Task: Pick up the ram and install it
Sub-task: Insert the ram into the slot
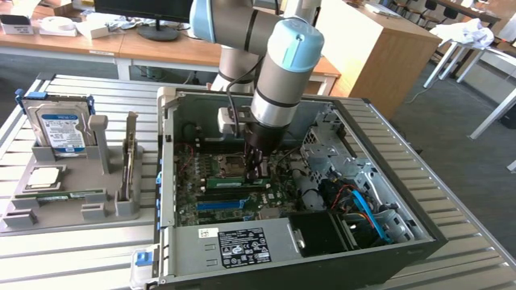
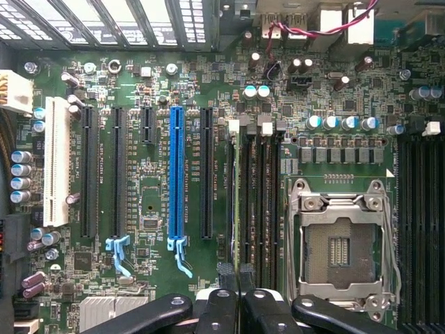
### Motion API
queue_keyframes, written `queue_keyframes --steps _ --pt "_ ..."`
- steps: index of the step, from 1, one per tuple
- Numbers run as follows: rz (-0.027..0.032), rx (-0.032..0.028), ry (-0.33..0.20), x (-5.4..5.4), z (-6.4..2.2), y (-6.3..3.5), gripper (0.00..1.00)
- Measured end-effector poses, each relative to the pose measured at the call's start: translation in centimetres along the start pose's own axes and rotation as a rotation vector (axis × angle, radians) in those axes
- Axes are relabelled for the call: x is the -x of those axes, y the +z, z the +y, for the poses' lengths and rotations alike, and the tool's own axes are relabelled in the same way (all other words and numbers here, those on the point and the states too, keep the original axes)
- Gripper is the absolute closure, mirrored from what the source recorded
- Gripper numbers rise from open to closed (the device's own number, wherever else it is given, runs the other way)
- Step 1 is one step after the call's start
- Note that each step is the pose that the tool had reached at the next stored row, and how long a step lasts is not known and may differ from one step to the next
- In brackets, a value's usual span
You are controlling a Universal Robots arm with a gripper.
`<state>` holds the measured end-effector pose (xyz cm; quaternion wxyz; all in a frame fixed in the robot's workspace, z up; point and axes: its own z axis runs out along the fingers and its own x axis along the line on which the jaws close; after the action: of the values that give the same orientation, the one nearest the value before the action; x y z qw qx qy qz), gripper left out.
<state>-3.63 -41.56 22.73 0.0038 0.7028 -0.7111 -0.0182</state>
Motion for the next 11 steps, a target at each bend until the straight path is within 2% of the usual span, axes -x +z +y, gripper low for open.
queue_keyframes --steps 11 --pt "-0.0004 -0.0002 -0.003 0.00 0.00 0.06 0.89"
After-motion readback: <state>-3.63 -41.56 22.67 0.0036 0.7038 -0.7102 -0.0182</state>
